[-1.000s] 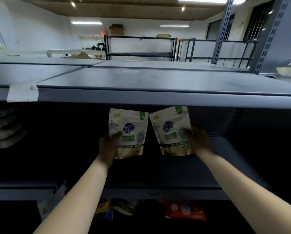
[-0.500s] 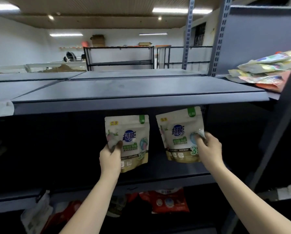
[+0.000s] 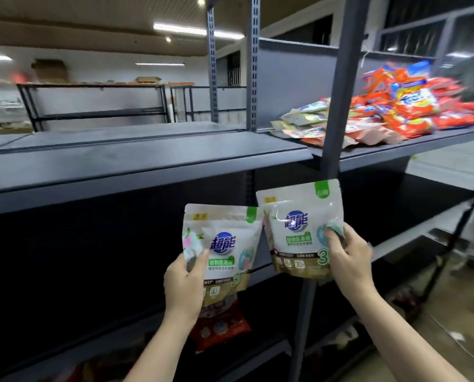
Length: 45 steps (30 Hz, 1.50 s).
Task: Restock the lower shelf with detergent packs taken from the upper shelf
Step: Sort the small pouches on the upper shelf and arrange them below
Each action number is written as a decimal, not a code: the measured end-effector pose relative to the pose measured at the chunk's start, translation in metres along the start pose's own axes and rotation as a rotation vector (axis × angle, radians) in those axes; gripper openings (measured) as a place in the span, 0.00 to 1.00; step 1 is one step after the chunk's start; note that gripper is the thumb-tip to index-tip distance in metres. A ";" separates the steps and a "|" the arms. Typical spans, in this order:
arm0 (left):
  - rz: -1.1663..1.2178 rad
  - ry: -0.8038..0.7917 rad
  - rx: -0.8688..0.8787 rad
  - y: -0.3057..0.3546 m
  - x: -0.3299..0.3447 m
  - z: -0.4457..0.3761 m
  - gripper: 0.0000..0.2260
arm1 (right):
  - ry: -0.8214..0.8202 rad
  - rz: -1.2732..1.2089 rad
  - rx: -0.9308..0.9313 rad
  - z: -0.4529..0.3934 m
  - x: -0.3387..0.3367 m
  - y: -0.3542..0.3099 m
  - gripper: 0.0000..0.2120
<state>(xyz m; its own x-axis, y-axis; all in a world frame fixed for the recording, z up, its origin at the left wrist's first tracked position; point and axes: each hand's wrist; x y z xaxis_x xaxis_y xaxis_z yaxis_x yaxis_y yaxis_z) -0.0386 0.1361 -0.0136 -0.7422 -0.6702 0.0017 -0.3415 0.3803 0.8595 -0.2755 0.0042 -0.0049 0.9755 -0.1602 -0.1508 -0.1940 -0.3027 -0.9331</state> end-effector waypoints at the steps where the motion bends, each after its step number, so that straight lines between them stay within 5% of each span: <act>1: 0.011 -0.032 0.007 0.004 0.013 0.005 0.06 | 0.030 0.001 0.002 0.000 -0.017 0.000 0.07; 10: 0.086 -0.137 0.064 0.045 0.094 0.011 0.05 | 0.215 0.033 -0.074 -0.027 -0.109 -0.003 0.06; 18: 0.085 -0.131 0.128 0.071 0.197 0.010 0.04 | 0.201 -0.041 -0.113 -0.098 -0.180 0.016 0.08; 29: -0.014 0.133 0.256 0.096 0.365 -0.003 0.17 | 0.167 -0.037 -0.202 -0.244 -0.267 0.047 0.04; 36: -0.158 0.462 0.360 0.157 0.431 -0.072 0.09 | 0.095 -0.066 -0.262 -0.326 -0.298 0.040 0.04; 45: -0.186 0.594 0.285 0.196 0.468 -0.197 0.06 | -0.027 -0.139 -0.325 -0.402 -0.293 0.033 0.05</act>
<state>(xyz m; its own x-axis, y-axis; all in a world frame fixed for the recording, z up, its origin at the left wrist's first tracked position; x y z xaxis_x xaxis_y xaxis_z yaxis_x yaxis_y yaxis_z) -0.3393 -0.2290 0.2565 -0.2421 -0.9457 0.2171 -0.6317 0.3235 0.7045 -0.6097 -0.3365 0.1393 0.9965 -0.0726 -0.0419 -0.0774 -0.6038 -0.7934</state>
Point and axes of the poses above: each hand's wrist, its own z-axis away from the middle knuckle, its own x-axis out of the palm, y = z × x, and after that the axes turned 11 degrees about x, right-handed
